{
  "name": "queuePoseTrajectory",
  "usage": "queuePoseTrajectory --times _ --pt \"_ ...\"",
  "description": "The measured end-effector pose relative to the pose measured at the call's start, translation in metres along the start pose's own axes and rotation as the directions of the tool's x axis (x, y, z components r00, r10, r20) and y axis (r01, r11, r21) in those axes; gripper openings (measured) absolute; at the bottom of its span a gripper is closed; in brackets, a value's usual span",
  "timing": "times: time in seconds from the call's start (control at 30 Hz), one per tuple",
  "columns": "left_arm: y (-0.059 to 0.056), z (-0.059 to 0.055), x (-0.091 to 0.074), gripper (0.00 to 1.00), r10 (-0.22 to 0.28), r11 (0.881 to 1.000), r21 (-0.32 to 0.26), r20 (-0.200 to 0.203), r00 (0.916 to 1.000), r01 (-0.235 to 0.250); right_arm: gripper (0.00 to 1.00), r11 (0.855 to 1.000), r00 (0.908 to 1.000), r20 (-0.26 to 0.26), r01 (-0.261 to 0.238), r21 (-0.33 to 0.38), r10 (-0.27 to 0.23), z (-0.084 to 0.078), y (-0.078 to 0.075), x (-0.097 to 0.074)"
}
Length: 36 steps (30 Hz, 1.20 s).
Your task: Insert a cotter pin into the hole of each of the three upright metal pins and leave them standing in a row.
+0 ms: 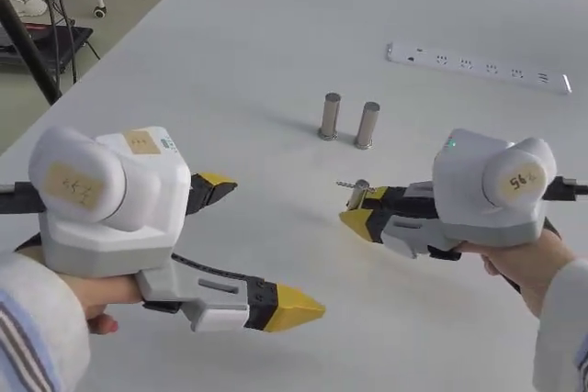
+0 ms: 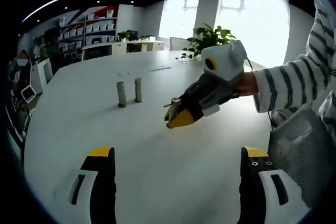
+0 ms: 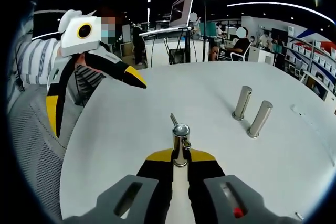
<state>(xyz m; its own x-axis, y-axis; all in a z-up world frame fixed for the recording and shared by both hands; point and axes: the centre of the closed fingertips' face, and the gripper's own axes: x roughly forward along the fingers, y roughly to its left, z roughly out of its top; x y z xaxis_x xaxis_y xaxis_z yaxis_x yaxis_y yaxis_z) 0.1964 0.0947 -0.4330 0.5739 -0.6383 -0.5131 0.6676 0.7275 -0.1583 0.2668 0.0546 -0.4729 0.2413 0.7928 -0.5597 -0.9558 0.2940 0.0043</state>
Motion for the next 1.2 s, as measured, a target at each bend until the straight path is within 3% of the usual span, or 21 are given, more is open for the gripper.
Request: queuePoseTrajectory --times 0.3,0.6,1.2 --pt "-0.004 -0.005 0.002 0.99 0.001 1.0 -0.019 0.0 1.0 -0.001 0.04 1.0 1.0 -0.002 -0.004 -0.015 0.004 0.005 -0.001 0.018" --pt "-0.004 -0.002 0.005 0.99 -0.001 1.0 -0.022 0.006 1.0 0.001 0.04 0.999 0.9996 -0.014 -0.023 -0.026 0.023 0.005 0.004 0.037" --pt "0.008 -0.011 0.001 0.99 0.041 0.997 -0.069 0.002 0.9992 -0.041 0.04 0.999 0.9994 0.002 -0.035 -0.017 0.035 0.009 0.007 0.045"
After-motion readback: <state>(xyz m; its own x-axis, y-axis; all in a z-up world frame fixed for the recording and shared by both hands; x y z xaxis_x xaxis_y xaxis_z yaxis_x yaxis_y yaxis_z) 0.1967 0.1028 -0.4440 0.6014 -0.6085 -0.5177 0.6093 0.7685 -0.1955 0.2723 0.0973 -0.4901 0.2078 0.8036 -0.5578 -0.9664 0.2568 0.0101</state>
